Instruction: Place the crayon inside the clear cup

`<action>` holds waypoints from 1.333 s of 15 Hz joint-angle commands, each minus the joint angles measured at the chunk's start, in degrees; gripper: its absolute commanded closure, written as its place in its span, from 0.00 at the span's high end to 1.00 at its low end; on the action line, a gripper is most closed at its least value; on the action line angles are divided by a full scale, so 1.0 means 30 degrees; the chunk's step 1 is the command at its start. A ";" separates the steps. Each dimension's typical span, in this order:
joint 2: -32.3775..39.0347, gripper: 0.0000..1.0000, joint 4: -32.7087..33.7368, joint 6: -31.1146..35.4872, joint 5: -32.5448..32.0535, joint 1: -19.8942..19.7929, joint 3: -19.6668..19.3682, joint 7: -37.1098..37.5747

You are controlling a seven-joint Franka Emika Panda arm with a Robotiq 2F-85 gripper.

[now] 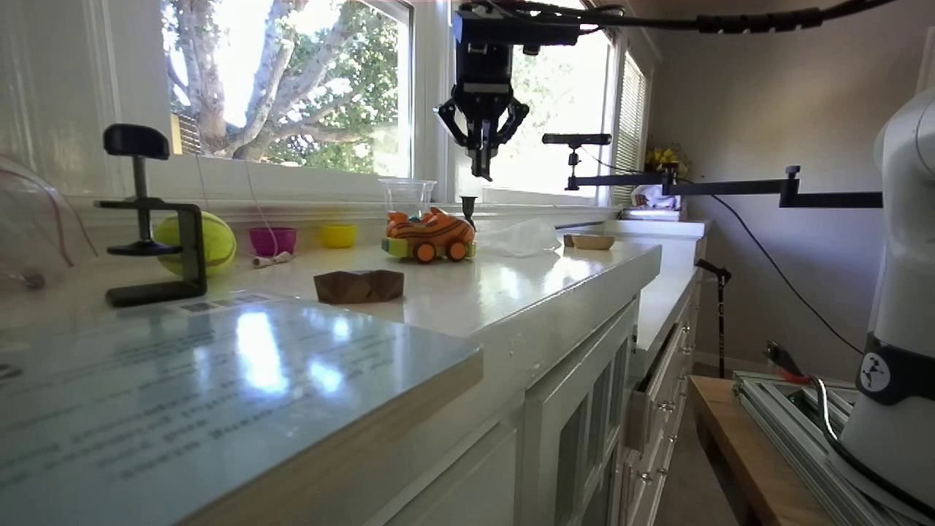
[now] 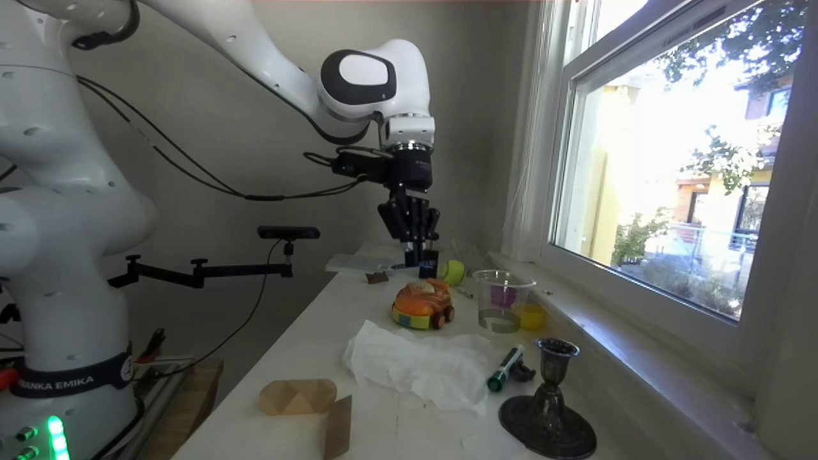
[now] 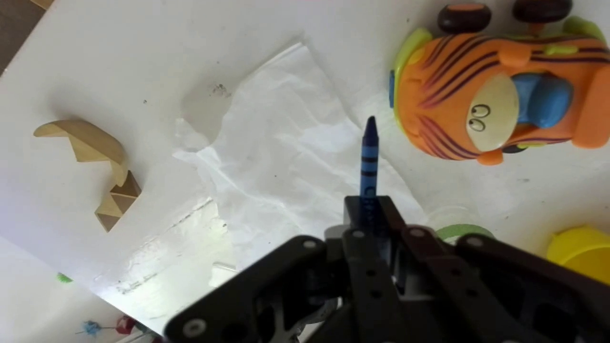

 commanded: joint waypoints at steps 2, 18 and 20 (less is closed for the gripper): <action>-0.0070 0.02 -0.0016 0.0004 -0.0643 0.0210 -0.0181 0.0491; 0.3288 0.02 0.2633 0.6144 -1.0766 -0.0088 -0.0831 0.3228; 0.3768 0.02 0.2765 0.7077 -1.1336 0.0149 -0.0988 0.3487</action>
